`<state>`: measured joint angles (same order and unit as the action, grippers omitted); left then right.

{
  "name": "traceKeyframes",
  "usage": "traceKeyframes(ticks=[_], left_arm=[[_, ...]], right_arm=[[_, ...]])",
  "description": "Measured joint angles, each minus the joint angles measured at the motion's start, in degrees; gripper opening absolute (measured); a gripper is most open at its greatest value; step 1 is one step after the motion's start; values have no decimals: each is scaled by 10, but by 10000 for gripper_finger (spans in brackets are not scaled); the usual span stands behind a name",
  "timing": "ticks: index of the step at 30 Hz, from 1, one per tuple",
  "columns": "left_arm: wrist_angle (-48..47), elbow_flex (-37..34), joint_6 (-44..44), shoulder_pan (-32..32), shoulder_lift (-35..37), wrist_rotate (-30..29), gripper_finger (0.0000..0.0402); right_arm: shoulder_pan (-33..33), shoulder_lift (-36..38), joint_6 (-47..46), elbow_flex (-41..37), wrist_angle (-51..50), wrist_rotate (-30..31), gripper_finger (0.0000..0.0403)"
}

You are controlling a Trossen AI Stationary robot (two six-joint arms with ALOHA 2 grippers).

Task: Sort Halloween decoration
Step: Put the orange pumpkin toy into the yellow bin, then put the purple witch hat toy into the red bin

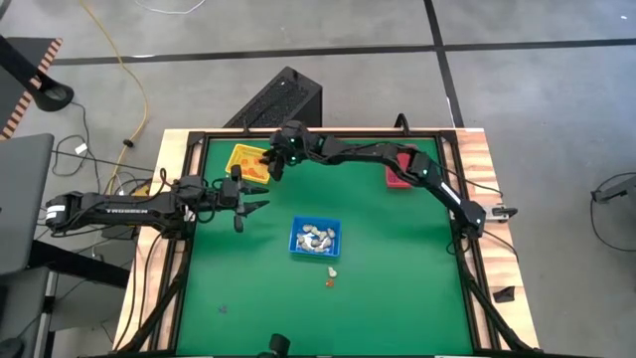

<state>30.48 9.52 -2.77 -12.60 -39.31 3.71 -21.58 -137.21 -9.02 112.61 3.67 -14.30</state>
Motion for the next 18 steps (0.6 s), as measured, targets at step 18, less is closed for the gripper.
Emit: traceKeyframes(ticks=[18], left_arm=[[11,4,10,19,-72,-11,137]], right_arm=[[14,276,222,-43,-589,-125,213]])
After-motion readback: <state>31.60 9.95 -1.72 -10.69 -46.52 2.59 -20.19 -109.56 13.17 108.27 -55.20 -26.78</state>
